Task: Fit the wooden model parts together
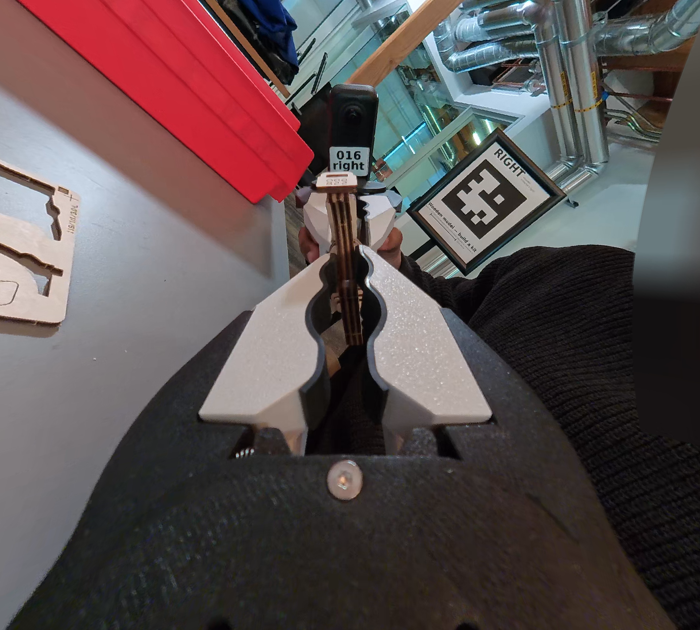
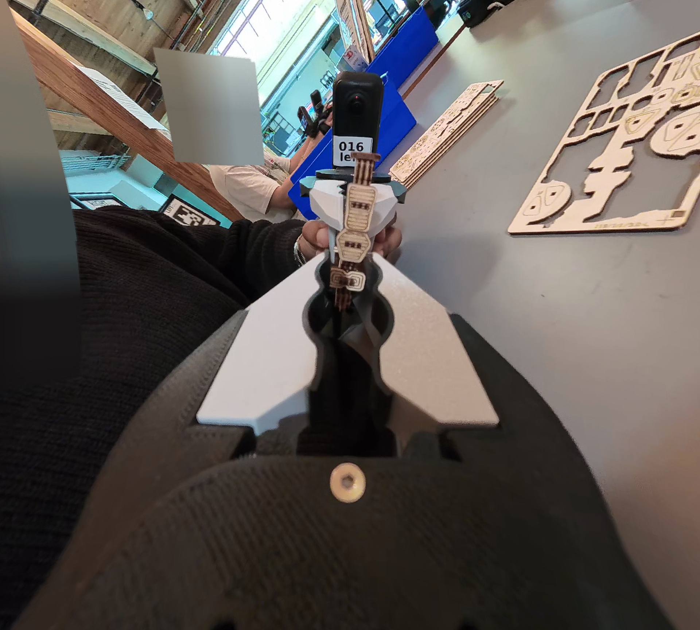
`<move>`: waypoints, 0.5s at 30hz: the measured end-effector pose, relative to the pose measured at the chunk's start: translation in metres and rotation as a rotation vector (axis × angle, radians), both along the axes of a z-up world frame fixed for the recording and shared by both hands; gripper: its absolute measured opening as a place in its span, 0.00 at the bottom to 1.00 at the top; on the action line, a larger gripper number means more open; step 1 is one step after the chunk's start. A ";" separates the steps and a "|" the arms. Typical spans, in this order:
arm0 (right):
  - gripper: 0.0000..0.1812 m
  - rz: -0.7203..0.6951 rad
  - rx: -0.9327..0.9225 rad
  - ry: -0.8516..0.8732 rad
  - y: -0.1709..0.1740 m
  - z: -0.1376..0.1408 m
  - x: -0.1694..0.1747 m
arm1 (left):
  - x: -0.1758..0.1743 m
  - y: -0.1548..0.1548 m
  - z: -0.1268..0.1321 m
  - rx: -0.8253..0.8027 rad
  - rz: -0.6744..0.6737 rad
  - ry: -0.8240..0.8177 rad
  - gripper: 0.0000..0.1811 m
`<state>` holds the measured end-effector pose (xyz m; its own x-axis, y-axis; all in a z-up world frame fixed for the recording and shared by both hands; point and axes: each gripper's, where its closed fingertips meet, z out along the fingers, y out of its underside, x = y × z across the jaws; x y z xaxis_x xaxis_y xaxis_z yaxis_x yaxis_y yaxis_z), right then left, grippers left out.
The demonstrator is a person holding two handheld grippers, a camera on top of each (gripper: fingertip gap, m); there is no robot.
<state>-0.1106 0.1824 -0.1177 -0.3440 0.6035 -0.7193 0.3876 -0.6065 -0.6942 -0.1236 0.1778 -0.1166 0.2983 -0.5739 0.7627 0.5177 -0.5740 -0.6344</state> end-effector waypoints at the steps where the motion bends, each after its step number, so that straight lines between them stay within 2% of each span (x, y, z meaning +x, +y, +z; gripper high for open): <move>1: 0.10 0.004 -0.001 -0.004 -0.001 -0.001 0.000 | 0.000 0.000 0.000 0.000 0.001 -0.003 0.04; 10: 0.10 -0.004 0.012 -0.008 -0.002 -0.003 -0.002 | 0.000 0.000 0.000 -0.001 0.003 -0.007 0.04; 15: 0.13 0.008 0.009 -0.020 -0.007 -0.006 -0.004 | -0.001 0.001 0.000 -0.002 0.011 -0.008 0.04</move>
<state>-0.1145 0.1757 -0.1240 -0.3342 0.6071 -0.7209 0.4067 -0.5971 -0.6914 -0.1249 0.1787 -0.1170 0.2985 -0.5689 0.7663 0.5289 -0.5698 -0.6290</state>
